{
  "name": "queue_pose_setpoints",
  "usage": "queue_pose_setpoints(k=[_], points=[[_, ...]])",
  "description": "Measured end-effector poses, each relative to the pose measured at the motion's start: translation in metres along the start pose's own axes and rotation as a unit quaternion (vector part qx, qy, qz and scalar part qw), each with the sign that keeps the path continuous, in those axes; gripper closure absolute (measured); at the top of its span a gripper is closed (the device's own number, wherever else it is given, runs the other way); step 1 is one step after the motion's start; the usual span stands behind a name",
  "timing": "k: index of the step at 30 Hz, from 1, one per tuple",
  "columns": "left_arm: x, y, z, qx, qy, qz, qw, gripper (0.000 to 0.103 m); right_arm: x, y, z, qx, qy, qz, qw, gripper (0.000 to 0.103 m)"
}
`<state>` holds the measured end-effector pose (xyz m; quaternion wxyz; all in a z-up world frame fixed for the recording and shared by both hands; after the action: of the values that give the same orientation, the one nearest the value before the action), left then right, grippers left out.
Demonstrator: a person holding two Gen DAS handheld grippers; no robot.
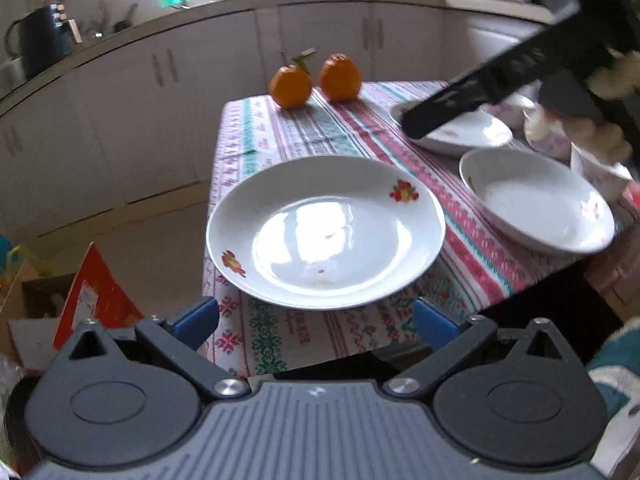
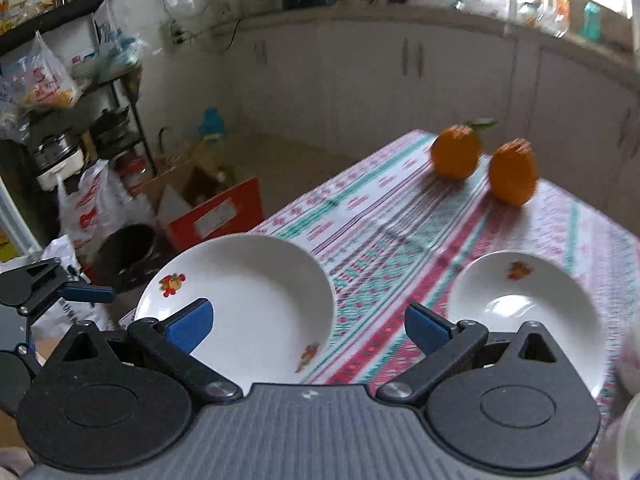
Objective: Organize plates and bowls
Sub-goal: 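Lift the held plate with the left gripper while the right lifts its plate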
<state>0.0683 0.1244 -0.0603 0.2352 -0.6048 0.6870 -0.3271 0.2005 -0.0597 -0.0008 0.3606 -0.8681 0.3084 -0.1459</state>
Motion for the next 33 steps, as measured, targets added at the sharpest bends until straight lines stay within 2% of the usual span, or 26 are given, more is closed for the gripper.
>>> queue_pose_setpoints(k=[5,10,12,23,33], points=[[-0.01,-0.004,0.013,-0.013,0.017,0.013,0.9997,0.001,0.007,-0.005,0.03,-0.039,-0.036,0.014,0.998,0.001],[-0.02,-0.006,0.022,-0.023,0.041,0.008,0.9989,0.001,0.014,-0.009,0.056,-0.069,-0.07,0.03,0.995,0.009],[-0.021,-0.007,0.025,-0.027,0.052,0.012,0.9982,0.001,0.015,-0.011,0.065,-0.078,-0.078,0.027,0.993,0.018],[-0.023,-0.012,0.036,-0.04,0.079,0.022,0.9958,0.001,0.026,-0.017,0.099,-0.106,-0.118,0.032,0.987,0.041],[-0.025,-0.016,0.041,-0.05,0.087,0.027,0.9946,0.001,0.042,-0.022,0.111,-0.11,-0.166,0.077,0.977,0.044]])
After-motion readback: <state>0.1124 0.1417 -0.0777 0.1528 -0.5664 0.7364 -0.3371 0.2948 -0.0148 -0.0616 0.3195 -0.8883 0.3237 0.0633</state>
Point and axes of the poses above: each gripper's, at about its wrist camera, not at the fingertips, and z roughly the way its jaws point, x to its right, y to its underside, the point moved 1 cm from there along z, roughly the way its jaws point, and after that the axes turned 13 degrees about -z, right-handed, at the moved point
